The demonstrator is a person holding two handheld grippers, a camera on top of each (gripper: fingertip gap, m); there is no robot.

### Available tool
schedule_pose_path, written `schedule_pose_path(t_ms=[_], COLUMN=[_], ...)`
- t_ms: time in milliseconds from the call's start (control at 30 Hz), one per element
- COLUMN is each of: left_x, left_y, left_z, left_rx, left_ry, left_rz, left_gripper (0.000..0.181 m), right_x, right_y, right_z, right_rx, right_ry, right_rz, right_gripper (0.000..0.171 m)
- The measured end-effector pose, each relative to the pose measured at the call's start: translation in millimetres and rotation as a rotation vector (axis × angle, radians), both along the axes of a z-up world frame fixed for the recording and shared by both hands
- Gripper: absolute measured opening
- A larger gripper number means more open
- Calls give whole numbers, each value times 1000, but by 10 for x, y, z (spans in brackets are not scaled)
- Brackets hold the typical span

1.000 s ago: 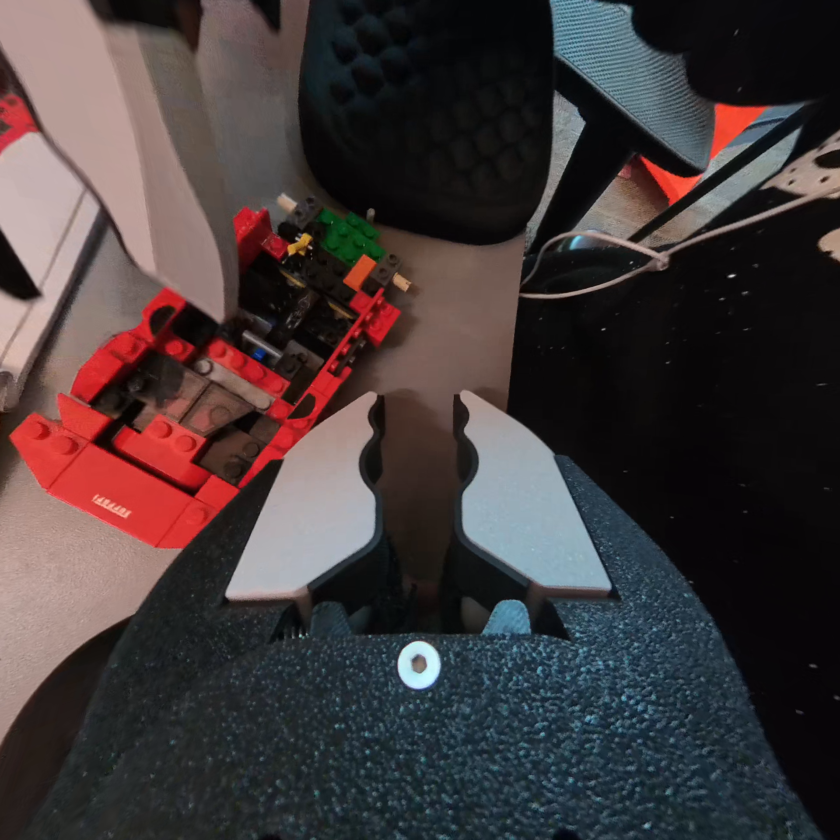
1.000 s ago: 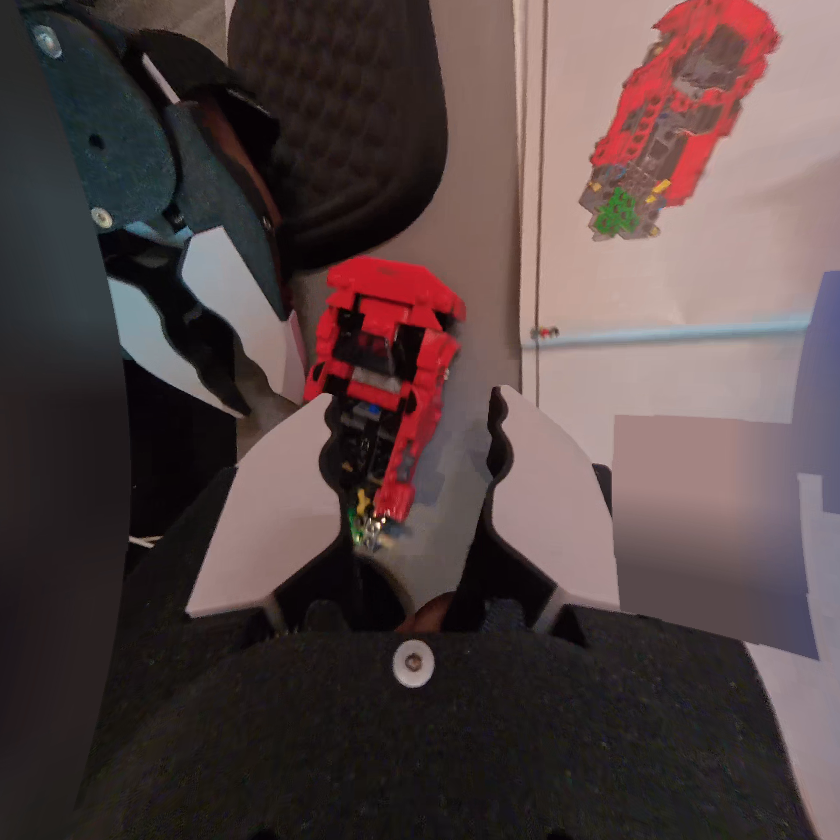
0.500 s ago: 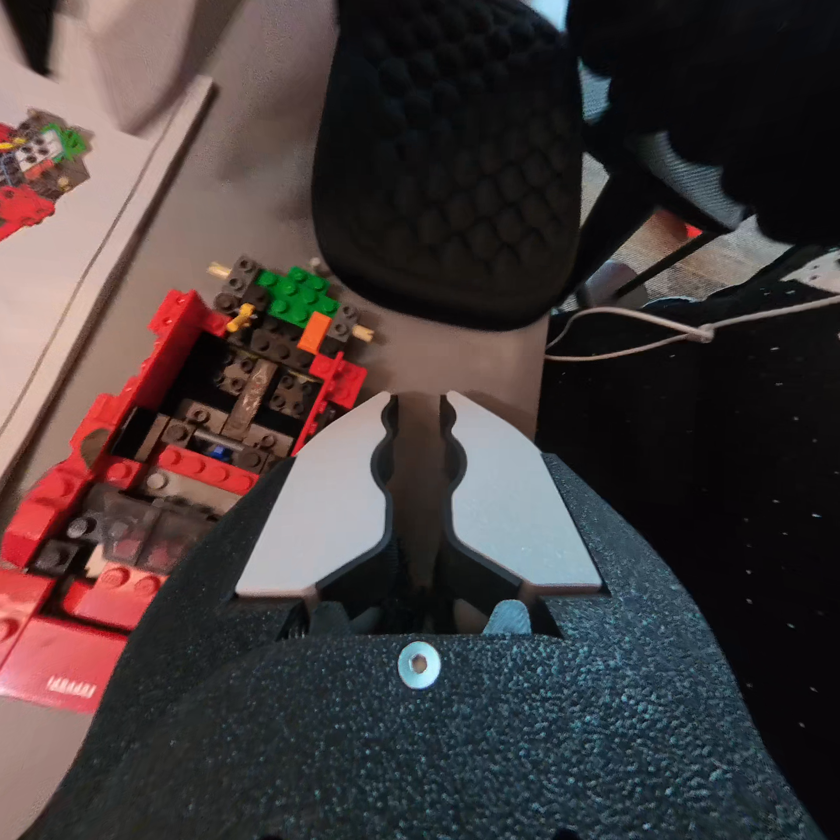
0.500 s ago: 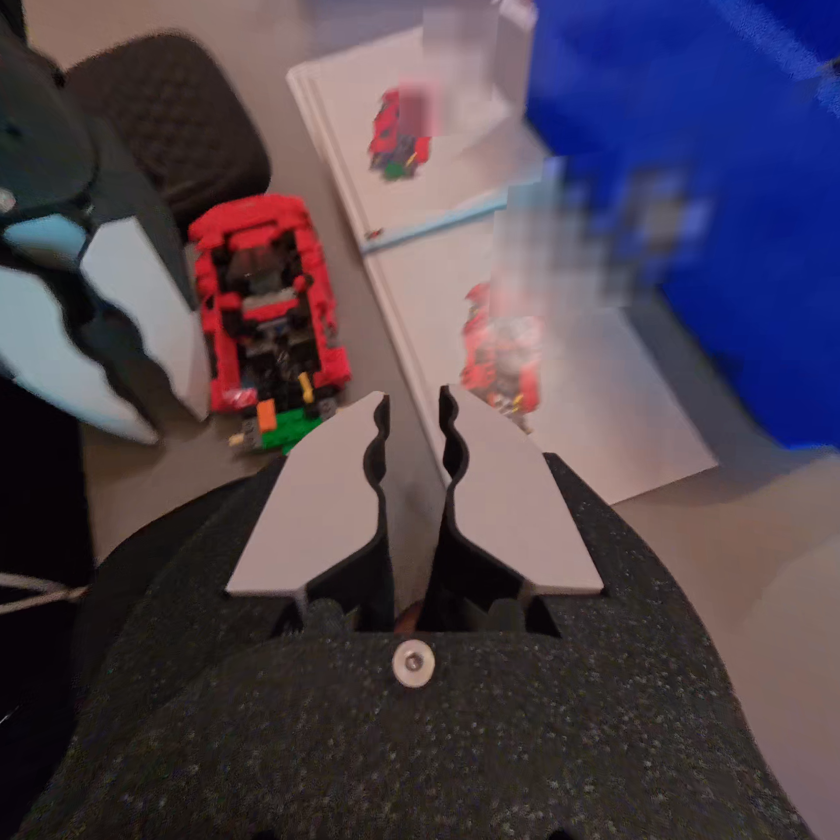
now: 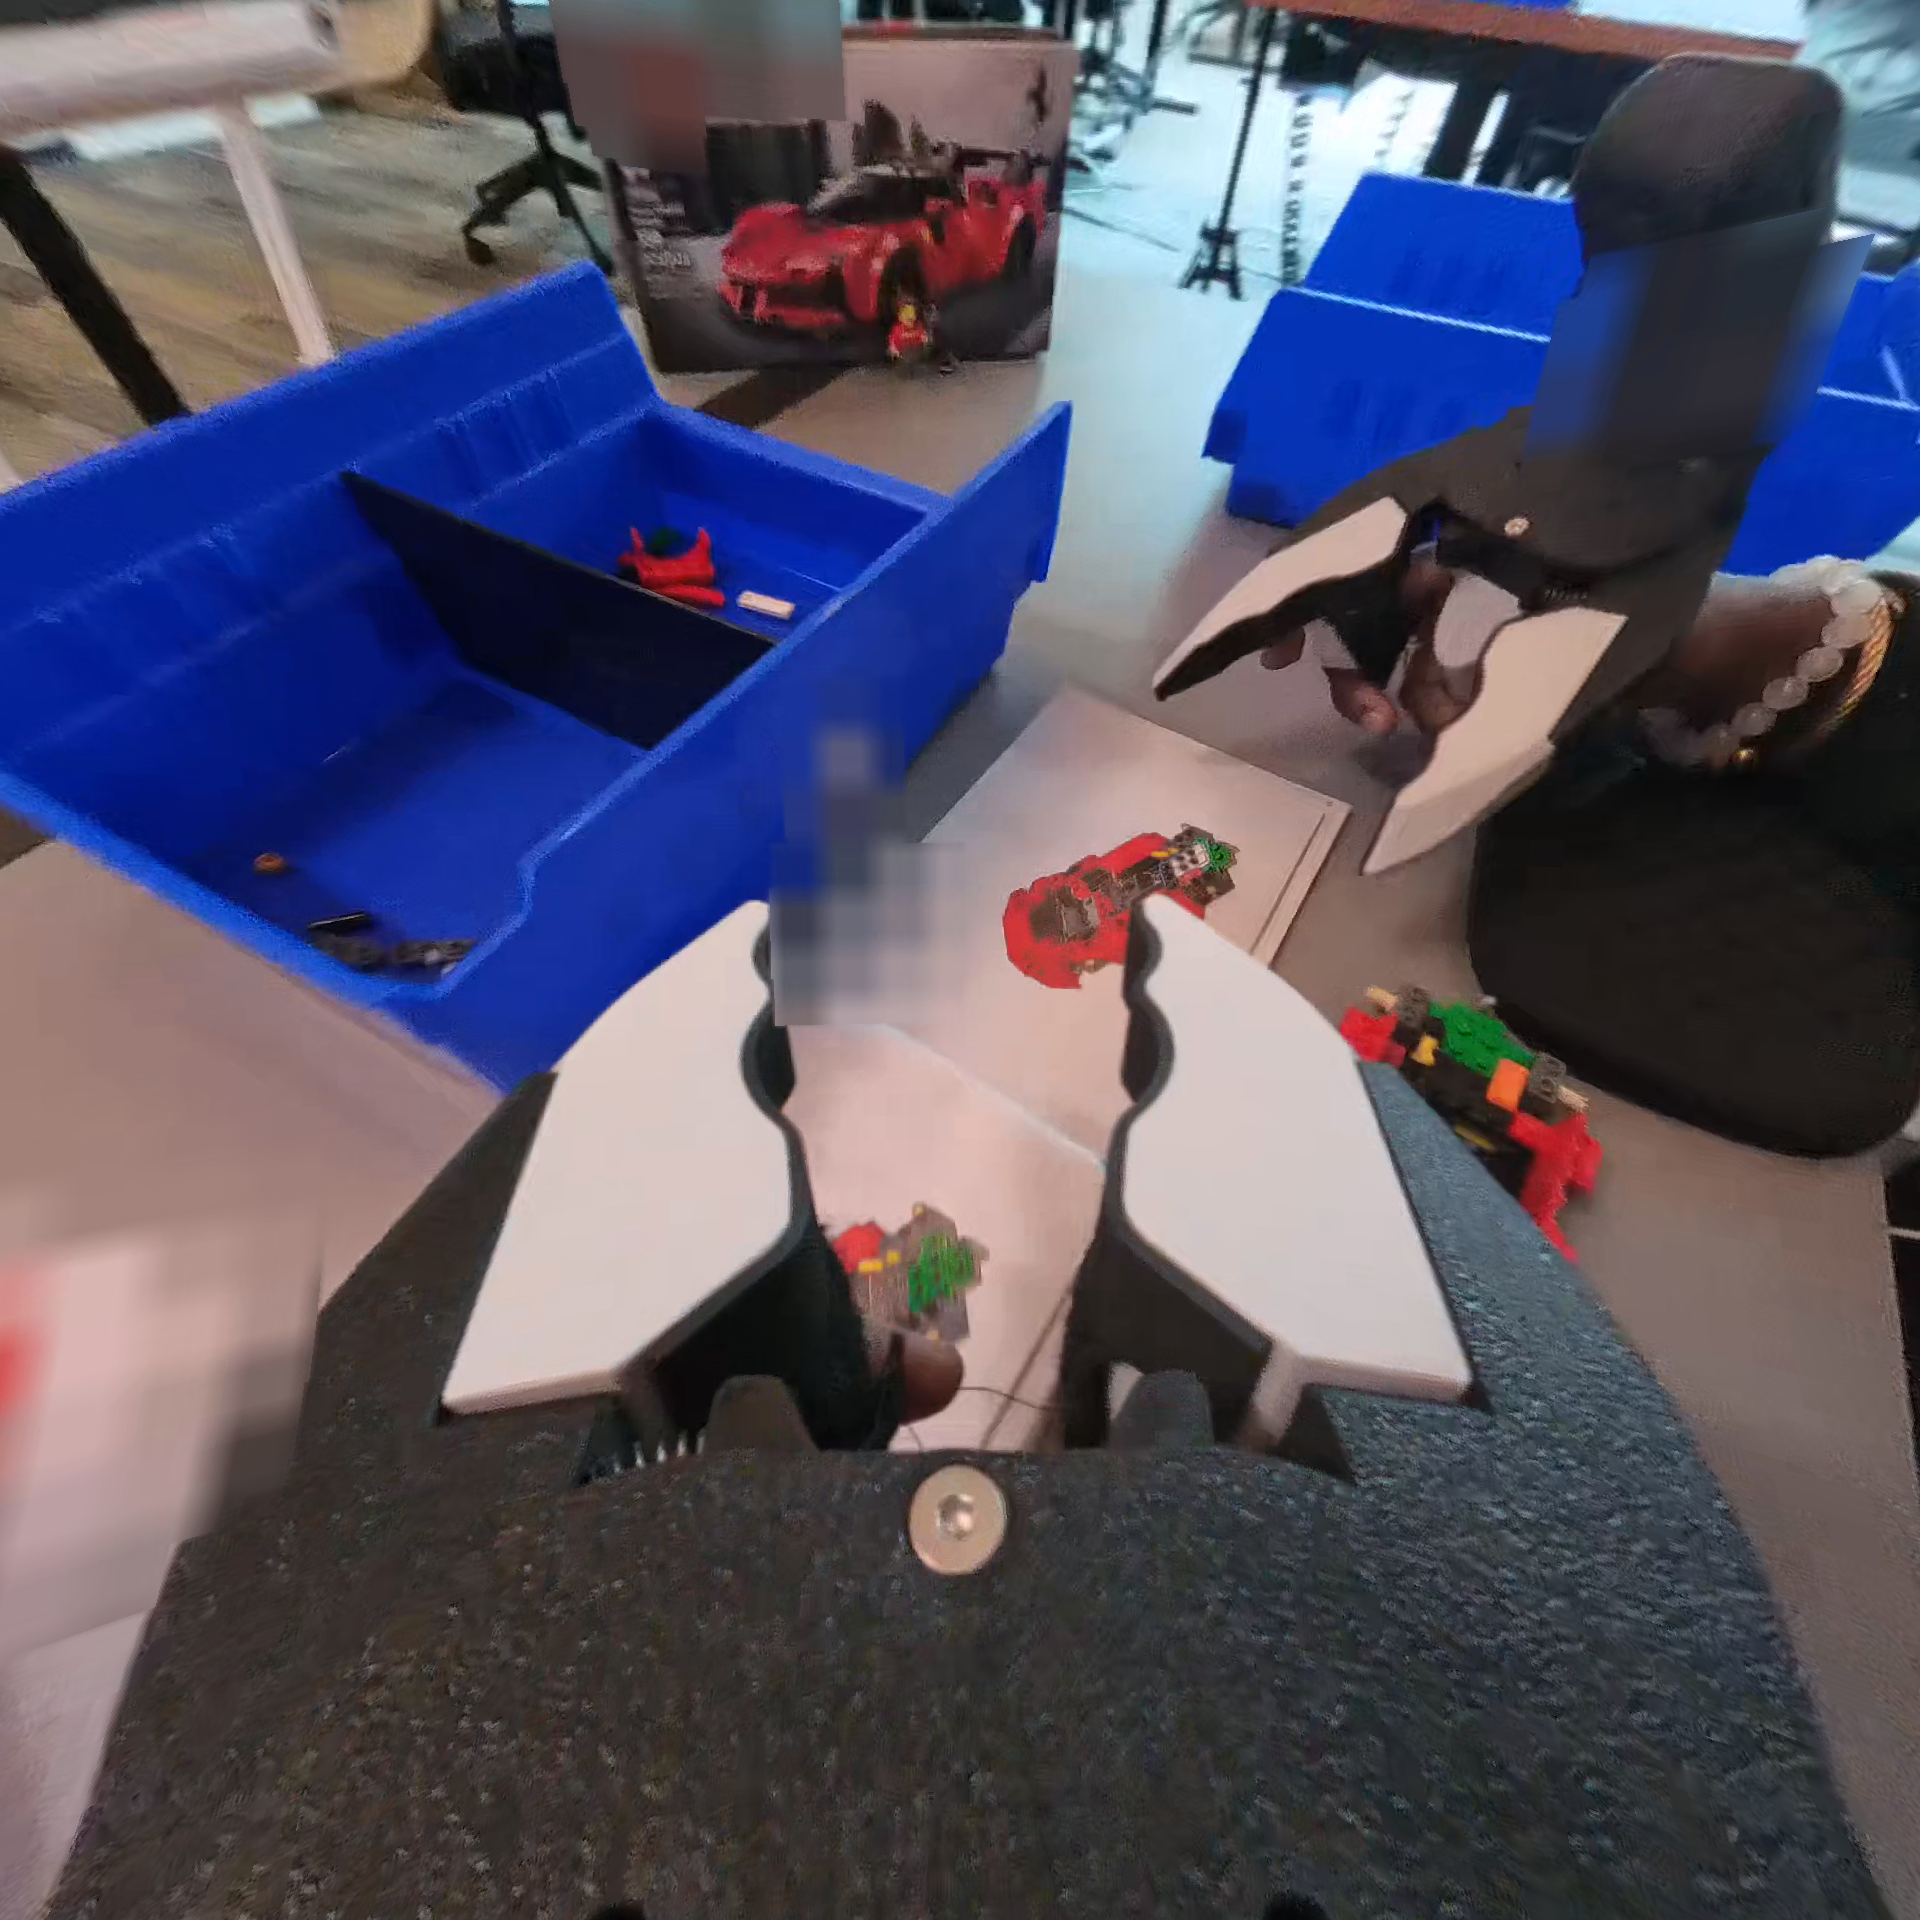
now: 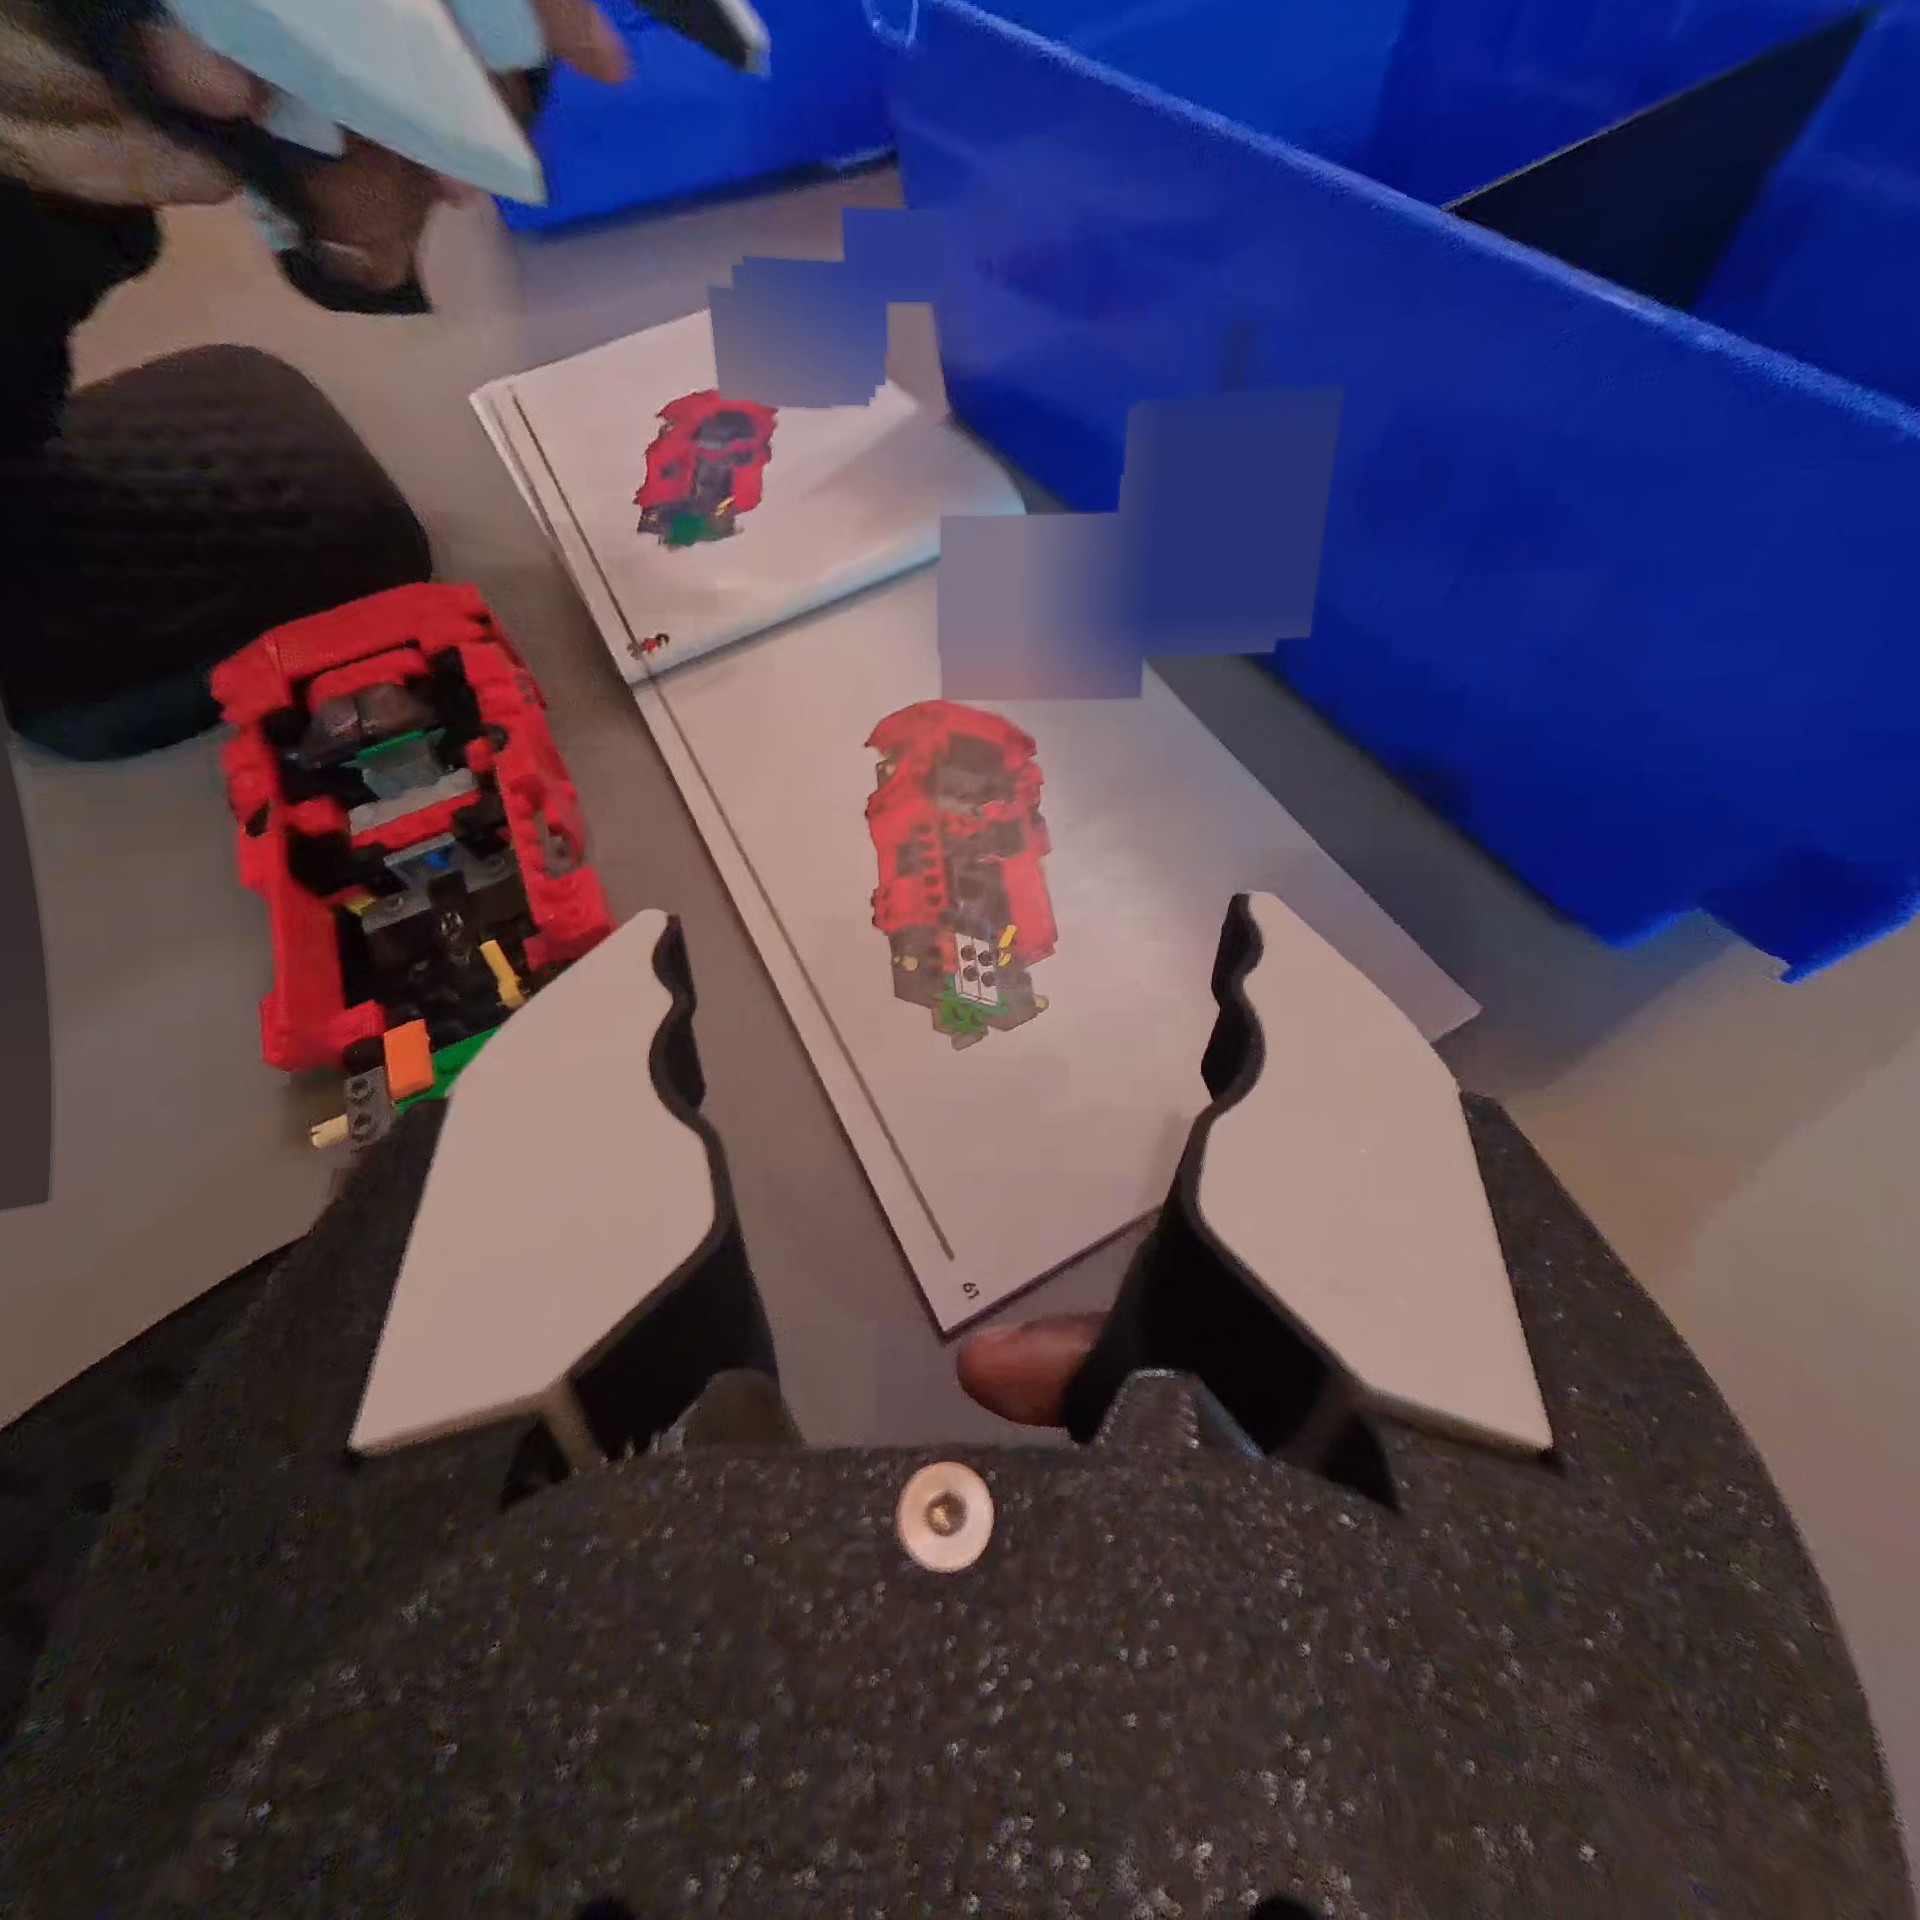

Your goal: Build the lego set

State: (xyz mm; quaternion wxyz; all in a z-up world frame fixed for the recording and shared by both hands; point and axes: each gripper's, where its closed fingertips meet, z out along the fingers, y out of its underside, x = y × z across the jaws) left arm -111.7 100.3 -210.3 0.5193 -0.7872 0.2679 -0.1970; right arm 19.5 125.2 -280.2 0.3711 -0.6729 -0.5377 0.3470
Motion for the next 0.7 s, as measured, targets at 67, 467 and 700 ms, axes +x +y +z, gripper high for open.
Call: schedule_pose_path(t_ms=[67,467,700], left_x=[40,-200,-163], left_y=[149,153,105], left_z=[-180,-485,-738], left_rx=[-50,-52,-103], left_ry=[-5,18,149], left_rz=[-8,52,-11], left_gripper=[65,55,36], right_x=[-4,19,57], right_y=[0,56,122], right_z=[-41,111,199], right_rx=[10,-73,-210], right_ry=[-8,157,260], right_rz=[3,-5,-13], right_gripper=[92,100,90])
